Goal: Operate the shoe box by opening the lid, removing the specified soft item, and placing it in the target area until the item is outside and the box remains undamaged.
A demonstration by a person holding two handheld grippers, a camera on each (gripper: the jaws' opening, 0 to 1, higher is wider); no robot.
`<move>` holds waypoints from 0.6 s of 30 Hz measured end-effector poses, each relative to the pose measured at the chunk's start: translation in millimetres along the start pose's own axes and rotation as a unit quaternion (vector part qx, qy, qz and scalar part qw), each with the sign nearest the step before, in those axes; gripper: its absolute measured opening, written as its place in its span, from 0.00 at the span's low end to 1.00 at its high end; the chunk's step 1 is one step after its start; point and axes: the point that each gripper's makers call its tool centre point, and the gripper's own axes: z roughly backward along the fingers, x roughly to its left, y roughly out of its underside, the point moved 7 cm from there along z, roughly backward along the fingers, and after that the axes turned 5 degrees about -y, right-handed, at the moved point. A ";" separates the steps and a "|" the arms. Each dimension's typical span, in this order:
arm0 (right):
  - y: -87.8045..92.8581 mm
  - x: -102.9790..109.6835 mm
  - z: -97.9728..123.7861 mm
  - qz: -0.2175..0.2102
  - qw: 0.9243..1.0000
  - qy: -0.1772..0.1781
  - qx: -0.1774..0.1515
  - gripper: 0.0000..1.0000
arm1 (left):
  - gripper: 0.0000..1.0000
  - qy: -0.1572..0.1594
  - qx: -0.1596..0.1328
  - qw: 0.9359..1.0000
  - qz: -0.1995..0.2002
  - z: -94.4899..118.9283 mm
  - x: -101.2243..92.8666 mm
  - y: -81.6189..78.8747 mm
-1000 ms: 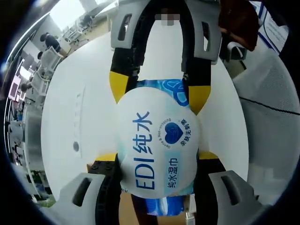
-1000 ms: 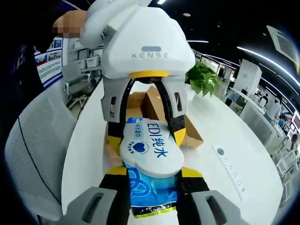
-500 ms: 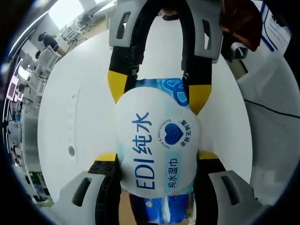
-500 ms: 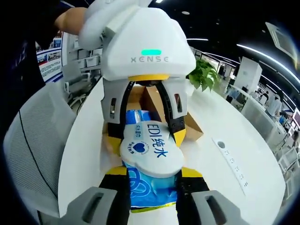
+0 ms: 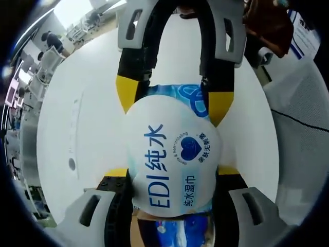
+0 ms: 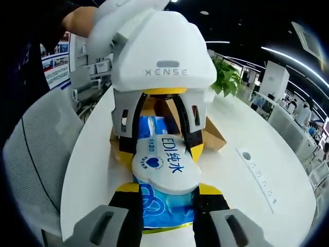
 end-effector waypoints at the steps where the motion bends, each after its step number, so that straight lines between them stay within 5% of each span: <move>1: 0.4 -0.4 -1.0 0.000 1.000 -0.001 0.000 0.31 | 0.62 0.001 0.000 1.000 0.001 -1.3 0.0 0.9; 18: 10.5 -5.0 -17.2 -0.006 1.000 -0.015 0.000 0.31 | 0.62 0.012 0.010 1.000 0.009 -19.3 0.6 11.6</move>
